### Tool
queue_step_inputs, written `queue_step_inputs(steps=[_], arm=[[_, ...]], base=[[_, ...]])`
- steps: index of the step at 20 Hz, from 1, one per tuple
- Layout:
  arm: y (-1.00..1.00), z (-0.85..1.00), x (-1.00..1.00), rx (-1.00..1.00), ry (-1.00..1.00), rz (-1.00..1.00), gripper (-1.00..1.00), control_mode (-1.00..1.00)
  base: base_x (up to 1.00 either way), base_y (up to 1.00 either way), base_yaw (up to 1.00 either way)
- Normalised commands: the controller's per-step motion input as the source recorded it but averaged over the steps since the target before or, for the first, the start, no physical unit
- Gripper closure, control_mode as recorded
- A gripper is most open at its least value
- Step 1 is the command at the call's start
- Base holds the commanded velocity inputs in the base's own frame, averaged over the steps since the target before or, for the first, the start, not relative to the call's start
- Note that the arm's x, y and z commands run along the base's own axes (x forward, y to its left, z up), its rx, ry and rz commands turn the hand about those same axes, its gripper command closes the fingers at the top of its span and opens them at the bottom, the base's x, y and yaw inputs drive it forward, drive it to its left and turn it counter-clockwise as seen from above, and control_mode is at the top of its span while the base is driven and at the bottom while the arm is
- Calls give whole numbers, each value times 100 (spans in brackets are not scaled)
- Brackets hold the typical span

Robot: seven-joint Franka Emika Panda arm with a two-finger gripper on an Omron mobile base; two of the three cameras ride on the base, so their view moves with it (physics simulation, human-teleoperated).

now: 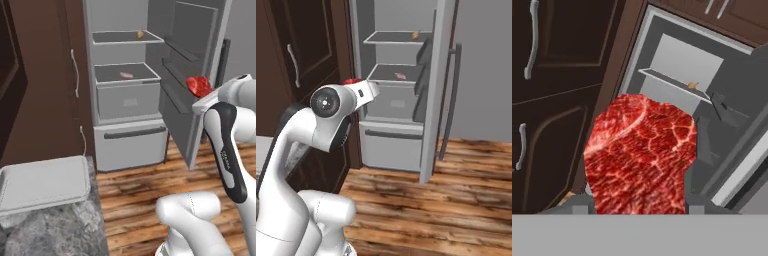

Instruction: Place one onion and one steak in each tupperware on the nearby counter, to pack two identical lunches.

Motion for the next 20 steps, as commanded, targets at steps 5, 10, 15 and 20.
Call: queue_step_inputs(steps=[5,10,15,20], arm=[[0,0,0,0,0,0,100,100],[0,0,0,0,0,0,100,100],[0,0,0,0,0,0,100,100],[0,0,0,0,0,0,100,100]], base=[[-59,-44,14],[-39,-63,18],[-48,-32,22],[-73,0,28]])
